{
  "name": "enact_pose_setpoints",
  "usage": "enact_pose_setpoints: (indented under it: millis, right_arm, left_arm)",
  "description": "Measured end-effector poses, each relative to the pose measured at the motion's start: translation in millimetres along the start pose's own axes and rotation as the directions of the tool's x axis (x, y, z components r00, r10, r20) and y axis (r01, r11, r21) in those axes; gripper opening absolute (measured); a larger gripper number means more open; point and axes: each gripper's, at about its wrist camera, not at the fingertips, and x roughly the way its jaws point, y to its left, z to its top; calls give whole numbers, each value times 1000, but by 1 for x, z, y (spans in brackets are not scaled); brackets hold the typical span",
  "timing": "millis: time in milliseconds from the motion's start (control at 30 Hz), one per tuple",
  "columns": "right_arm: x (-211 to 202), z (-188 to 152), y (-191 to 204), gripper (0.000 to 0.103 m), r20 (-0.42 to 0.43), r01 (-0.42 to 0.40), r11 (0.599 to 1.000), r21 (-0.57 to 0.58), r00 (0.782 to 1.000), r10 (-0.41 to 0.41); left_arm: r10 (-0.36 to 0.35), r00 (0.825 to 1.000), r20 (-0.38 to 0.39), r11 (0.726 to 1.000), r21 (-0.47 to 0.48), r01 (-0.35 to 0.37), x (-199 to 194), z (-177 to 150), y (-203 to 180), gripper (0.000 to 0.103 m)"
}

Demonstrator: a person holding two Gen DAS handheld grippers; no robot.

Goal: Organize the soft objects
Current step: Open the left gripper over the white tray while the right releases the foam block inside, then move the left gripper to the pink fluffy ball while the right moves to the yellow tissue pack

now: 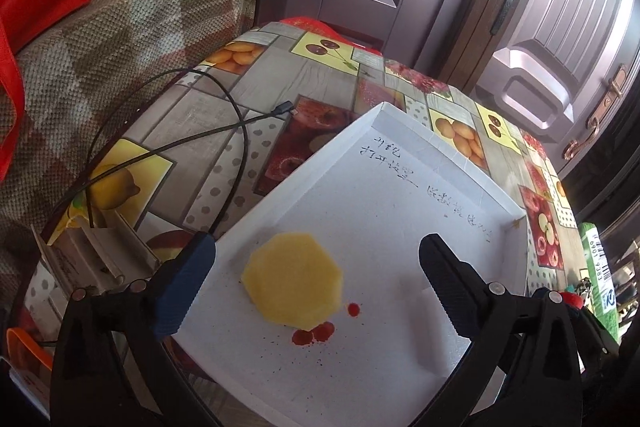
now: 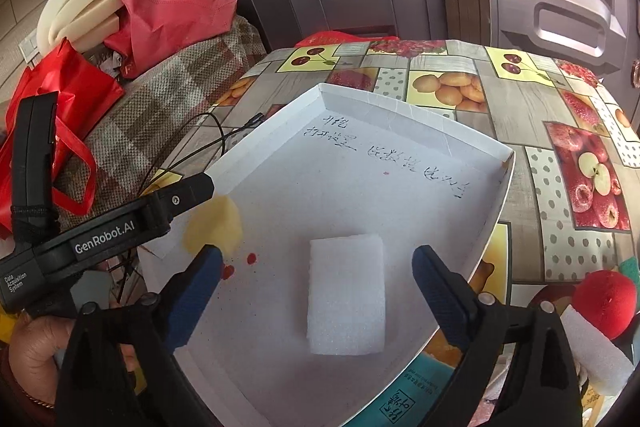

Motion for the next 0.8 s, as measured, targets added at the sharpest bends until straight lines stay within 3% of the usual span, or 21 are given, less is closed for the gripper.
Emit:
enact_pose_setpoints:
  millis: [333, 533, 667, 800]
  right_arm:
    - [-33, -9, 3, 103, 43, 40, 999, -20, 998, -39]
    - [-95, -4, 6, 103, 202, 69, 997, -27, 977, -63]
    - [-152, 2, 11, 103, 352, 120, 992, -49, 931, -95]
    - [-218, 1, 11, 103, 539, 212, 977, 11, 822, -185]
  left_arm:
    - [39, 997, 63, 998, 54, -43, -36, -3, -8, 103]
    - [6, 992, 126, 996, 88, -17, -77, -1, -24, 103]
    - [-33, 984, 176, 993, 118, 12, -108, 0, -37, 103]
    - [-103, 970, 222, 986, 150, 70, -143, 0, -50, 103]
